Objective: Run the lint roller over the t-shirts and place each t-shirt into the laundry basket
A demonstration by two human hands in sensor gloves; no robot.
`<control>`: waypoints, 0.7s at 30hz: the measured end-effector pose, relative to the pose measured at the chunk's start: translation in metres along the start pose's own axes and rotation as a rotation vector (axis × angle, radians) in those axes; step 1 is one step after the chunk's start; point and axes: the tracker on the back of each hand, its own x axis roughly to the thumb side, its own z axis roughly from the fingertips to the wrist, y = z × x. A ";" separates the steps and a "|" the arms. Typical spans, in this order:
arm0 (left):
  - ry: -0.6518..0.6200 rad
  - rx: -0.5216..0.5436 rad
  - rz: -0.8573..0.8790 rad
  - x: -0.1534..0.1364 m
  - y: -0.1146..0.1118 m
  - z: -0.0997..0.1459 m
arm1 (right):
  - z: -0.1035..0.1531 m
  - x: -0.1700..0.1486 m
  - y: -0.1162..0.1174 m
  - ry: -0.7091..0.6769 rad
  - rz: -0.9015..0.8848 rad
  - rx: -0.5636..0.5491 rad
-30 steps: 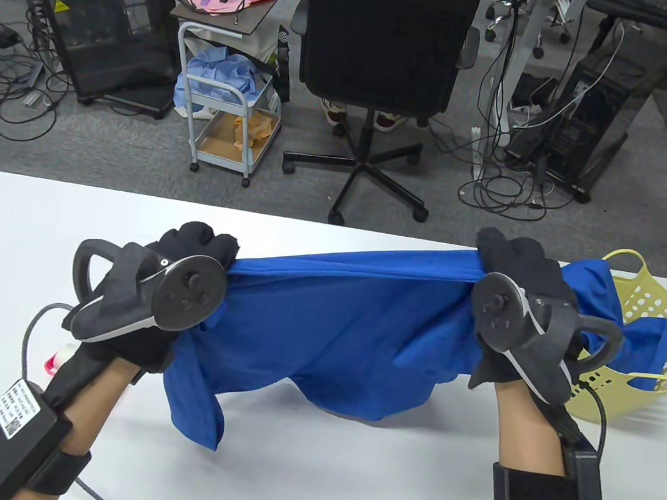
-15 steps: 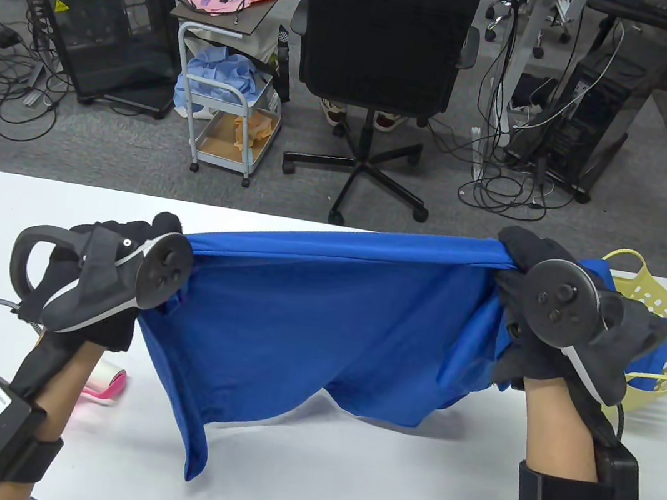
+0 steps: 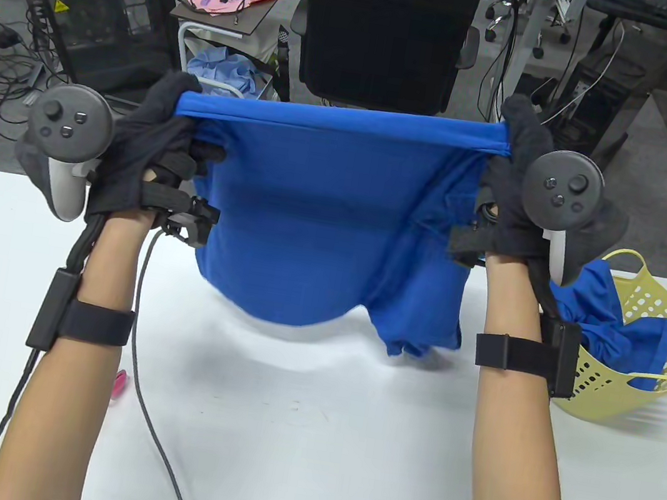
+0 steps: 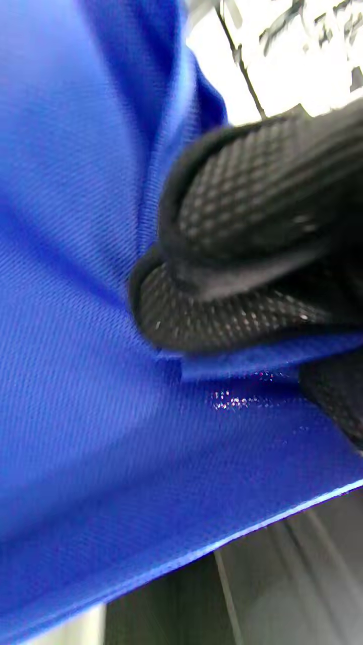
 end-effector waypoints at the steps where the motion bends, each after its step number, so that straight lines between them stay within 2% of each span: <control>1: -0.025 0.017 0.019 0.005 0.007 0.002 | 0.002 0.003 -0.007 -0.047 -0.009 -0.007; 5: -0.069 -0.069 -0.008 0.010 0.022 0.020 | 0.020 -0.001 -0.019 -0.184 0.036 -0.033; 7: -0.091 -0.116 -0.127 0.005 0.027 0.041 | 0.038 -0.007 -0.025 -0.268 0.077 0.020; 10: -0.044 -0.256 -0.391 -0.010 0.027 0.076 | 0.073 -0.018 -0.032 -0.320 0.124 0.126; 11: -0.010 -0.331 -0.536 -0.022 0.023 0.093 | 0.095 -0.025 -0.032 -0.393 0.129 0.256; 12: 0.018 -0.432 -0.663 -0.037 0.015 0.112 | 0.112 -0.031 -0.030 -0.425 0.137 0.340; 15: 0.089 -0.702 -0.869 -0.086 -0.016 0.162 | 0.181 -0.062 -0.010 -0.506 0.265 0.635; 16: 0.104 -0.757 -0.898 -0.102 -0.029 0.180 | 0.203 -0.075 0.001 -0.521 0.314 0.730; 18: 0.112 -0.869 -0.963 -0.130 -0.055 0.211 | 0.242 -0.099 0.021 -0.506 0.358 0.903; 21: 0.094 -1.021 -1.122 -0.160 -0.087 0.248 | 0.286 -0.128 0.042 -0.430 0.366 1.092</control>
